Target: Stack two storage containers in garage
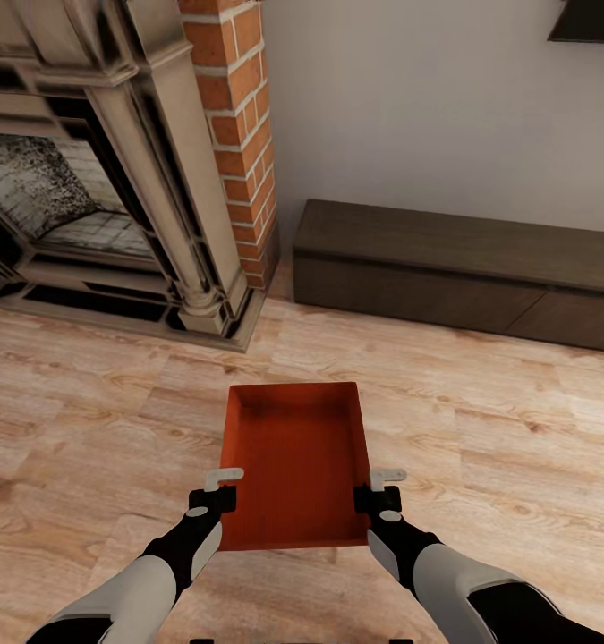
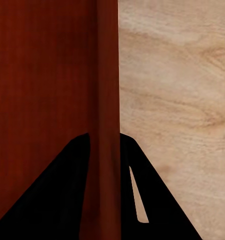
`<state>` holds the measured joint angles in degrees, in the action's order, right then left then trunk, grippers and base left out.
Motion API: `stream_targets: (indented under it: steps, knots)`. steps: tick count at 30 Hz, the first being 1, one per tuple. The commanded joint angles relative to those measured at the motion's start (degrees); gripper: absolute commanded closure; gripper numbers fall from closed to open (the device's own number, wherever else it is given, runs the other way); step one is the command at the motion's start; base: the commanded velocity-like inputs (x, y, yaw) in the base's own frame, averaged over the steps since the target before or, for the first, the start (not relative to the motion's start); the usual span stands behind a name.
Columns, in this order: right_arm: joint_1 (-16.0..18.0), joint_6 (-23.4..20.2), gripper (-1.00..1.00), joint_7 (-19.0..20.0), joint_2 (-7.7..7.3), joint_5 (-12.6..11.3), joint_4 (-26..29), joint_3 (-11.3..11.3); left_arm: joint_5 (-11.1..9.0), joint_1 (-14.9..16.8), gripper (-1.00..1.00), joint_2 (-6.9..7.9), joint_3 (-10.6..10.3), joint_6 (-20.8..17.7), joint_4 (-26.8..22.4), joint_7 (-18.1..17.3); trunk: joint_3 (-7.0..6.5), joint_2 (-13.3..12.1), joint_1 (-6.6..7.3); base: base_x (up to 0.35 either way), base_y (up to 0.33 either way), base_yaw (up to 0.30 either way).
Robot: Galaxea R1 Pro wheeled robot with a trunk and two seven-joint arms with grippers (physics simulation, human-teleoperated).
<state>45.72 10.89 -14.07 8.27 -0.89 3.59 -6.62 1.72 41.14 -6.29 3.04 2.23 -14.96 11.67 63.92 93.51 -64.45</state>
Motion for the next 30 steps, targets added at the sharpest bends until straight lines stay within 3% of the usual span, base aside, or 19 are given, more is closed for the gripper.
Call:
stream_targets:
  steps: [1,30]
  knots:
    - [0.08,2.12,1.0,-1.07,-0.01,0.19,0.11,1.18,-0.23,-0.03,1.0,0.0,0.65,0.18,0.29,0.37,-0.16,-0.4,0.23,0.0,0.0,0.0]
    - [0.08,2.03,1.0,-1.01,0.06,0.71,0.03,1.14,-0.27,-0.01,1.0,0.05,0.65,0.2,0.34,0.37,-5.36,-12.03,6.6,0.0,0.0,0.0]
